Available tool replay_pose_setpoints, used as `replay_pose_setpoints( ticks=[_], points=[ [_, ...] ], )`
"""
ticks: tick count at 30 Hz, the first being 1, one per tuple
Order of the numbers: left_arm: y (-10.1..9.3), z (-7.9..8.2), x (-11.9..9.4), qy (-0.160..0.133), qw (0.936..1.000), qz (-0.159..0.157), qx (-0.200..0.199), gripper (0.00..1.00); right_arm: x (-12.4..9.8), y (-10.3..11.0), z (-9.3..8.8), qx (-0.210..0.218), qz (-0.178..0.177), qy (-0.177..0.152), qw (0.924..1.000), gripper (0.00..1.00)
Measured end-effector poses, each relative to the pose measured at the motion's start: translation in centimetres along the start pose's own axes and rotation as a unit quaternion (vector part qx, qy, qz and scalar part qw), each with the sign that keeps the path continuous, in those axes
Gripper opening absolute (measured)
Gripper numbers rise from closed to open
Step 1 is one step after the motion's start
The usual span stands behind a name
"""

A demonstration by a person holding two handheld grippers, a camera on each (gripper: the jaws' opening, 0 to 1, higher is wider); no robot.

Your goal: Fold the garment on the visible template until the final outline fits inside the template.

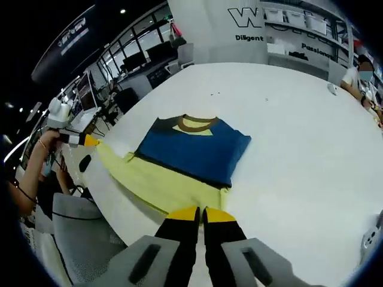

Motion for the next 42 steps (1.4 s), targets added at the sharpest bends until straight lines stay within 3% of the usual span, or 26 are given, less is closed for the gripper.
replay_pose_setpoints(
  ticks=[12, 22, 29, 32, 42],
  points=[
    [1.3, 5.0, 2.7, -0.033, 0.9991, 0.024, -0.014, 0.05, 2.1, -2.2, 4.4, 0.031, -0.017, -0.019, 0.9992, 0.0],
    [2.2, 9.1, 4.7, -0.057, 0.9978, 0.029, -0.017, 0.05, 3.9, -3.8, 8.1, 0.03, -0.037, -0.03, 0.9984, 0.0],
    [2.4, 10.9, 5.6, -0.071, 0.9967, 0.033, -0.022, 0.05, 4.6, -4.4, 9.4, 0.035, -0.047, -0.034, 0.9977, 0.0],
    [2.5, 12.6, 7.4, -0.074, 0.9963, 0.043, -0.009, 0.05, 5.7, -5.4, 10.7, 0.037, -0.059, -0.036, 0.9969, 0.0],
    [3.3, 13.3, 11.0, -0.044, 0.9973, 0.058, 0.001, 0.06, 9.5, -7.4, 11.6, 0.065, -0.068, -0.018, 0.9954, 0.0]
  ],
)
Point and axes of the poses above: the point that each gripper's makers call its tool centre point, and the gripper's own axes: x roughly forward along the fingers, y roughly to its left, z roughly out of its top, the point moved 3 cm from there along -x, roughly backward along the fingers, and after that the axes turned 2 degrees about y, right-handed, at the moved point
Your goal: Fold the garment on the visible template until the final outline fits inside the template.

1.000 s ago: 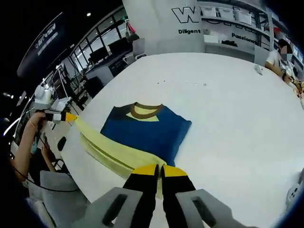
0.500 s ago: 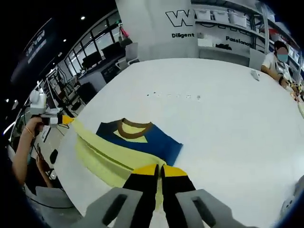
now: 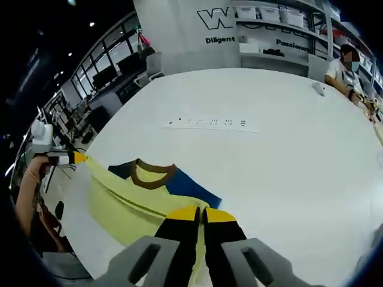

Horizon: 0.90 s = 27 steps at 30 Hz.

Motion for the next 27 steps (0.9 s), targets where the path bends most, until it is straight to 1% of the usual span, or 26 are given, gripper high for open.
replay_pose_setpoints(
  ticks=[3, 5, 6, 7, 8, 9, 10, 12, 15, 17, 18, 19, 20, 21, 22, 23, 24, 25, 26, 27],
  points=[
    [0.0, 0.4, 0.8, -0.001, 1.0, -0.001, -0.003, 0.06, 0.9, -0.6, 0.0, 0.005, -0.007, 0.008, 0.9999, 0.0],
    [0.0, 0.6, 1.5, -0.001, 1.0, 0.002, -0.007, 0.06, 1.5, -1.0, 0.2, 0.019, -0.009, 0.007, 0.9998, 0.0],
    [0.0, 0.7, 1.7, 0.001, 1.0, 0.002, -0.006, 0.06, 1.7, -1.0, 0.2, 0.019, -0.009, 0.008, 0.9997, 0.0],
    [-0.1, 0.7, 2.4, 0.007, 1.0, 0.003, -0.003, 0.06, 2.3, -1.3, 0.2, 0.019, -0.011, 0.012, 0.9997, 0.0],
    [-0.1, 0.7, 2.8, 0.007, 1.0, 0.004, -0.002, 0.06, 2.6, -1.4, 0.2, 0.021, -0.012, 0.014, 0.9996, 0.0],
    [-0.2, 0.6, 3.4, 0.012, 0.9999, 0.001, 0.012, 0.06, 3.0, -1.6, 0.1, 0.024, -0.014, 0.019, 0.9994, 0.0],
    [-0.2, 0.5, 3.8, 0.015, 0.9998, 0.004, 0.012, 0.06, 3.4, -1.8, 0.1, 0.027, -0.016, 0.022, 0.9993, 0.0],
    [0.0, 0.3, 4.5, 0.019, 0.9998, 0.006, 0.007, 0.06, 4.1, -2.0, 0.0, 0.047, -0.015, 0.027, 0.9984, 0.0],
    [0.1, 0.0, 5.2, 0.026, 0.9996, 0.003, -0.001, 0.06, 5.1, -2.6, 0.0, 0.053, -0.01, 0.035, 0.9979, 0.0],
    [0.3, 0.0, 5.6, 0.022, 0.9997, 0.0, -0.01, 0.06, 5.7, -2.9, -0.2, 0.069, -0.006, 0.044, 0.9966, 0.0],
    [0.4, 0.0, 5.7, 0.021, 0.9997, -0.001, -0.016, 0.06, 5.9, -3.0, -0.1, 0.077, -0.006, 0.038, 0.9963, 0.0],
    [0.4, 0.0, 5.8, 0.018, 0.9997, -0.002, -0.018, 0.06, 6.1, -3.2, 0.3, 0.084, -0.007, 0.024, 0.9961, 0.0],
    [0.8, 0.2, 6.0, 0.009, 0.9996, 0.0, -0.026, 0.06, 6.1, -3.3, 0.4, 0.087, -0.007, 0.021, 0.9959, 0.0],
    [1.0, 0.5, 5.9, 0.001, 0.9999, 0.004, -0.016, 0.05, 5.9, -3.5, 0.6, 0.099, -0.01, 0.012, 0.995, 0.0],
    [1.4, 0.8, 5.9, -0.007, 0.9998, 0.016, -0.004, 0.04, 5.8, -3.8, 1.0, 0.095, -0.016, -0.001, 0.9953, 0.0],
    [2.4, 0.9, 5.6, -0.007, 0.9988, 0.047, 0.014, 0.04, 5.7, -4.2, 1.6, 0.079, -0.024, -0.023, 0.9963, 0.0],
    [2.6, 1.3, 5.5, -0.016, 0.9977, 0.056, 0.034, 0.04, 5.5, -4.4, 2.0, 0.072, -0.029, -0.035, 0.9963, 0.0],
    [2.6, 1.7, 5.5, -0.032, 0.9967, 0.055, 0.05, 0.04, 5.0, -4.6, 2.3, 0.084, -0.032, -0.047, 0.9948, 0.0],
    [2.5, 1.5, 5.4, -0.02, 0.9981, 0.045, 0.036, 0.04, 5.0, -4.5, 2.6, 0.077, -0.027, -0.055, 0.9951, 0.0],
    [2.4, 1.5, 5.4, -0.019, 0.9983, 0.043, 0.034, 0.04, 4.9, -4.3, 2.9, 0.071, -0.017, -0.066, 0.9951, 0.0]
  ],
)
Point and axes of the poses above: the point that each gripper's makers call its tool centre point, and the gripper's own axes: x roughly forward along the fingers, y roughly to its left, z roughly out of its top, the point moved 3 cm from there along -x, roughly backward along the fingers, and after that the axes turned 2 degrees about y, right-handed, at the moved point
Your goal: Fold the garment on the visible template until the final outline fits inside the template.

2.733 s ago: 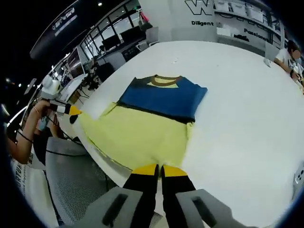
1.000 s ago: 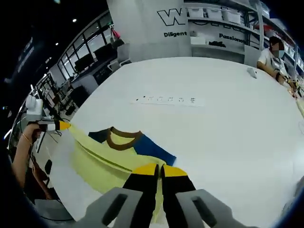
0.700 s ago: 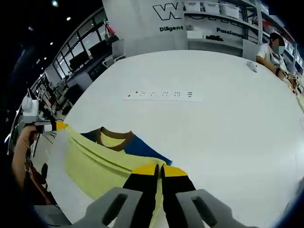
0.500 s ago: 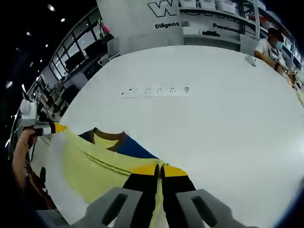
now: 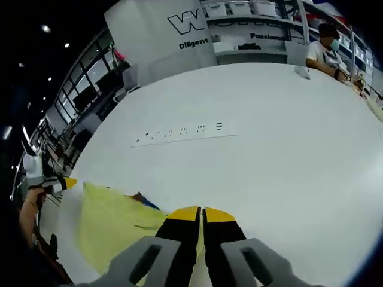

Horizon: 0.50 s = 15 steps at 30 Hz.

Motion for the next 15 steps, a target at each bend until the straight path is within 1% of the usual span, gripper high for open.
replay_pose_setpoints(
  ticks=[1, 2, 3, 5, 6, 9, 12, 15],
  points=[
    [-0.1, 0.0, -0.1, -0.003, 0.9999, -0.009, -0.009, 0.04, -0.2, 0.1, 0.0, 0.002, 0.003, -0.002, 1.0, 0.0],
    [-0.2, -0.1, -0.1, -0.002, 0.9999, -0.013, -0.01, 0.04, -0.3, 0.2, -0.1, -0.004, 0.004, -0.002, 1.0, 0.0],
    [-0.3, -0.3, -0.2, -0.004, 0.9999, -0.014, -0.009, 0.06, -0.4, 0.2, -0.1, -0.02, 0.003, -0.005, 0.9998, 0.0],
    [-0.4, -0.7, -0.3, 0.002, 0.9999, -0.014, -0.001, 0.07, -0.5, 0.4, -0.4, -0.032, 0.003, -0.003, 0.9995, 0.07],
    [-0.7, -0.9, -0.5, 0.002, 0.9998, -0.02, 0.009, 0.08, -0.6, 0.6, -0.7, -0.039, 0.007, 0.001, 0.9992, 0.12],
    [-1.0, -1.0, -0.7, 0.0, 0.9995, -0.032, 0.007, 0.12, -0.9, 0.9, -1.3, -0.046, 0.018, 0.003, 0.9988, 0.2],
    [-1.2, -1.0, -0.9, -0.005, 0.9992, -0.04, 0.003, 0.19, -1.2, 1.1, -2.0, -0.051, 0.025, 0.007, 0.9984, 0.27],
    [-1.2, -1.1, -0.9, -0.005, 0.999, -0.045, 0.006, 0.22, -1.4, 1.2, -2.6, -0.058, 0.03, 0.017, 0.9977, 0.31]
  ],
)
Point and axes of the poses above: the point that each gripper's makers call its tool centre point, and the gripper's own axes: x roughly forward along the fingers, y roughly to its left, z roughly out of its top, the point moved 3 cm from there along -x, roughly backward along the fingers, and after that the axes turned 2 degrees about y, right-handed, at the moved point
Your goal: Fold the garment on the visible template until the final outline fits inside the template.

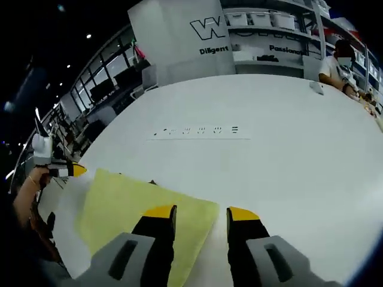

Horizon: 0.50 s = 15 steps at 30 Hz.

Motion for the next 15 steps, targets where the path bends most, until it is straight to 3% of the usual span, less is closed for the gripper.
replay_pose_setpoints(
  ticks=[7, 15],
  points=[
    [0.2, -0.5, -0.9, -0.011, 0.9998, -0.013, -0.008, 0.27, -0.9, 0.9, -1.1, -0.003, 0.031, 0.004, 0.9995, 0.4],
    [0.8, -2.0, -1.9, -0.001, 0.9998, -0.018, -0.012, 0.29, -2.0, 1.8, -1.8, -0.013, 0.048, 0.003, 0.9987, 0.46]
  ],
)
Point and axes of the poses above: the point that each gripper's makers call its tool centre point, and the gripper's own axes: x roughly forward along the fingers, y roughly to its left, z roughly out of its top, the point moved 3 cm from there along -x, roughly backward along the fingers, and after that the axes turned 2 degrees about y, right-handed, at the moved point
